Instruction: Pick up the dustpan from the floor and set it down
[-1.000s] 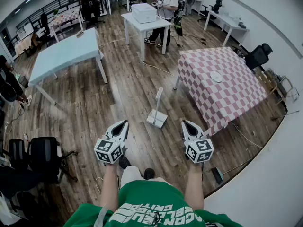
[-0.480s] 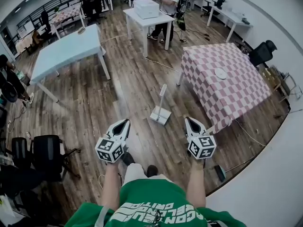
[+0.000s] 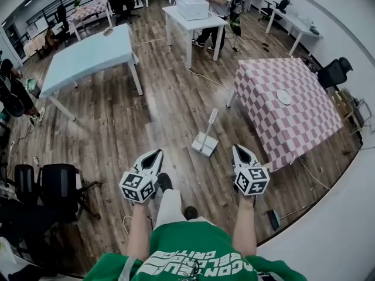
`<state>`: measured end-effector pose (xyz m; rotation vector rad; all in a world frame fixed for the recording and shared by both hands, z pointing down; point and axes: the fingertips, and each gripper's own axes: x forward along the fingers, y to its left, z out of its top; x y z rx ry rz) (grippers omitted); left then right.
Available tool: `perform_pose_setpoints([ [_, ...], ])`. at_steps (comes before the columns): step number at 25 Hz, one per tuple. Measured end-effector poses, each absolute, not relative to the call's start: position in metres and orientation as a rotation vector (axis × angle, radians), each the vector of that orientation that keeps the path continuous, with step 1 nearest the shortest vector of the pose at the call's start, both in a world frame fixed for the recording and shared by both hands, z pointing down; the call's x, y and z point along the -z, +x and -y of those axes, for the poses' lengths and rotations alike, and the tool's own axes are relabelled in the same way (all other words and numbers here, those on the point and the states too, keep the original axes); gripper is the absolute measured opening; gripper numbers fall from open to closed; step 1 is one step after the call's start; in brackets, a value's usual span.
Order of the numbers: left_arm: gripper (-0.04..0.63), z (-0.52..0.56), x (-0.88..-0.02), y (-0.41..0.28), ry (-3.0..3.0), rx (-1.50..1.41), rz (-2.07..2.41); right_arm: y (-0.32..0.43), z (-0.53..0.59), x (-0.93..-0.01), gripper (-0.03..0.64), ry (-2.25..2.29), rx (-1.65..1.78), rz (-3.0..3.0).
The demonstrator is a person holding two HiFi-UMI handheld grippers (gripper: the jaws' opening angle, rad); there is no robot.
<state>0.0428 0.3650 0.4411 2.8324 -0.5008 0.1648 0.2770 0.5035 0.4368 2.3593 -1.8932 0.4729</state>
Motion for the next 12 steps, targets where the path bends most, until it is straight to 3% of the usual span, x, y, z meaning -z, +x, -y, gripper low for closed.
perform_pose_setpoints([
  [12,-0.008,-0.21,-0.432,0.096,2.833,-0.146,0.426,0.327,-0.358,-0.437,0.008,2.376,-0.503,1.803],
])
